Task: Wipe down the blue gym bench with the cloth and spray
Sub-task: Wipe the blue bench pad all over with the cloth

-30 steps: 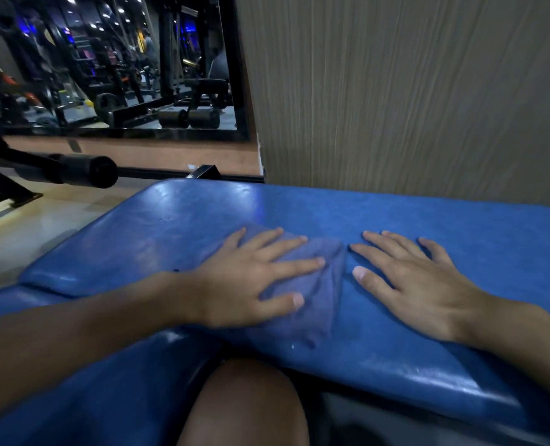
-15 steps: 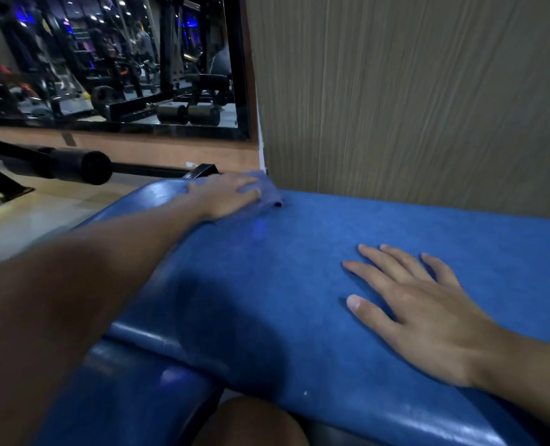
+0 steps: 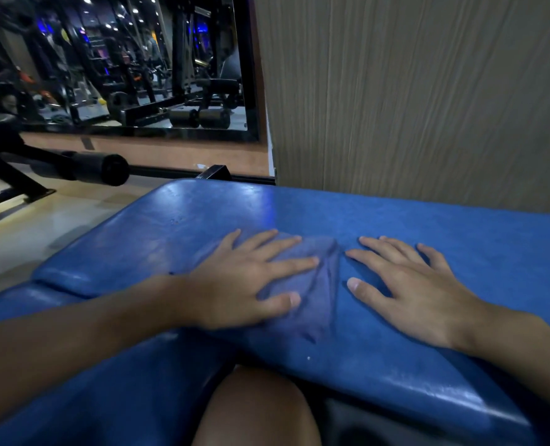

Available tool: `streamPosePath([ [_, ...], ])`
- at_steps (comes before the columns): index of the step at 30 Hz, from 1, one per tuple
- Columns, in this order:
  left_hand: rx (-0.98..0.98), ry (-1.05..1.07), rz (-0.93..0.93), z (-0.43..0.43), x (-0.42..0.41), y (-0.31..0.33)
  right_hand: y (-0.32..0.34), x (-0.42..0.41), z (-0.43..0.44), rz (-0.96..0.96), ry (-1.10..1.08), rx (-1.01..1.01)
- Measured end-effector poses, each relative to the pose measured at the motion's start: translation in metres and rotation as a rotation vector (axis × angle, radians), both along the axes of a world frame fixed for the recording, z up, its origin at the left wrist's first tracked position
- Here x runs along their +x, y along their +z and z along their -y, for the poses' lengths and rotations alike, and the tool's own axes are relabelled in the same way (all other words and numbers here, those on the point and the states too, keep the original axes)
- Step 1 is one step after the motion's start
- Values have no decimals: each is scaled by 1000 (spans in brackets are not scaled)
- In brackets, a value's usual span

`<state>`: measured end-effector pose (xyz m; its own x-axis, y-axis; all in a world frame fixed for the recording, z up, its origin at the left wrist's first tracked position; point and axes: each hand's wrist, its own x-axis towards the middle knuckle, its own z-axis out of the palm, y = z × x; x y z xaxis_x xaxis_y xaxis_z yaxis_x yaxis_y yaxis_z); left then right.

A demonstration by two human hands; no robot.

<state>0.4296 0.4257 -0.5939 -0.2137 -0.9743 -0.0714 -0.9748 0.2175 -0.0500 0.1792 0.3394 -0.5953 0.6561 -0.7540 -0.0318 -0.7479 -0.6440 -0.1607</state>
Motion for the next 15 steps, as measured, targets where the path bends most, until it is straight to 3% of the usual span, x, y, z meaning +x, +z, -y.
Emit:
streamPosePath([
  [4, 20, -62, -8, -3, 8, 2, 8, 12, 5, 114, -17, -55],
  [7, -43, -24, -33, 41, 33, 0, 9, 31, 5, 82, 24, -26],
  [15, -105, 488, -184, 160, 121, 7, -6, 45, 5, -10, 77, -25],
])
